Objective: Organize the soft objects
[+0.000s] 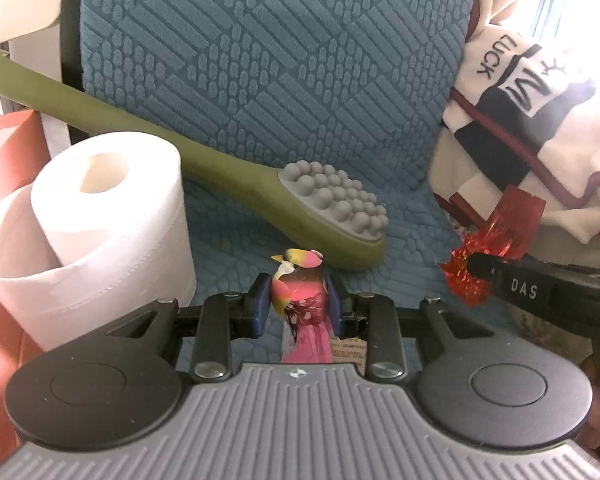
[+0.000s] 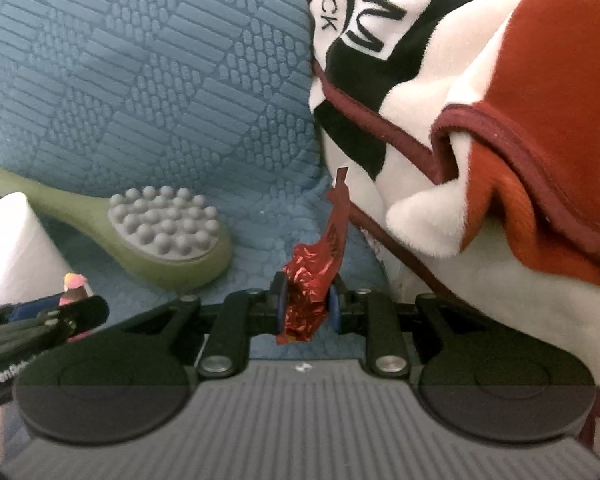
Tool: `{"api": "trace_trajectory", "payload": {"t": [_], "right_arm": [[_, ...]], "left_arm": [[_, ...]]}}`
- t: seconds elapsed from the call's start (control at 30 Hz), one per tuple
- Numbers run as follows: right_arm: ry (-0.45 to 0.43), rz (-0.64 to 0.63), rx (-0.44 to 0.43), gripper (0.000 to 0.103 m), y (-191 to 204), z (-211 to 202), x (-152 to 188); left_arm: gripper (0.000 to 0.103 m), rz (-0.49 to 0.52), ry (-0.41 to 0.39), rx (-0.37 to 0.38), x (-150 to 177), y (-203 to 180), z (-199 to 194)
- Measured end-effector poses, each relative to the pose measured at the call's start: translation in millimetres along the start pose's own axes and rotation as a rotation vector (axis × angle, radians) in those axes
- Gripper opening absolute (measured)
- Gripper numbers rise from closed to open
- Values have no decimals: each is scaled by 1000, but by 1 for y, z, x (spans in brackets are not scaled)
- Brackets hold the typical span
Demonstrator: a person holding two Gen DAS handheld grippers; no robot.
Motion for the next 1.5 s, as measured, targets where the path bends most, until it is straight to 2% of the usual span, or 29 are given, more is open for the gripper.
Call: {"api": "trace_trajectory", "payload": {"t": [0.5,0.57,0.7,0.83,0.97,1.13,1.33,1.5], "right_arm": [[16,-35,-154,24,13,-66,29],[20,-32,-165,24,14,-75,33],[31,-17,-187,24,15,-92,45],[45,-20,-197,24,16,-106,55],[48,-35,-212,24,16,-126,63],[56,-43,-226,24,10,-147,64],[52,-22,-247,24,2,-174,59],[46,-45,-279,24,11,-190,52]], "left_arm": [[35,-95,33,28,15,13,-41],[35,-120,43,42,16,15,-45],[35,-105,45,41,18,15,-57],[35,-157,58,43,27,24,-73],[35,-145,55,48,31,25,-93],[35,-93,48,66,34,17,-119],[35,-121,31,96,35,14,-150],[35,-139,23,117,34,13,-170]]}}
Point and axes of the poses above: each gripper's, at about its wrist camera, not at the fingertips, and z roughly the way its jaws point, y to its left, x to its underside, the point moved 2 cm from there along z, roughly the way its jaws point, and after that the axes turned 5 degrees about -x, right-handed, at the moved point
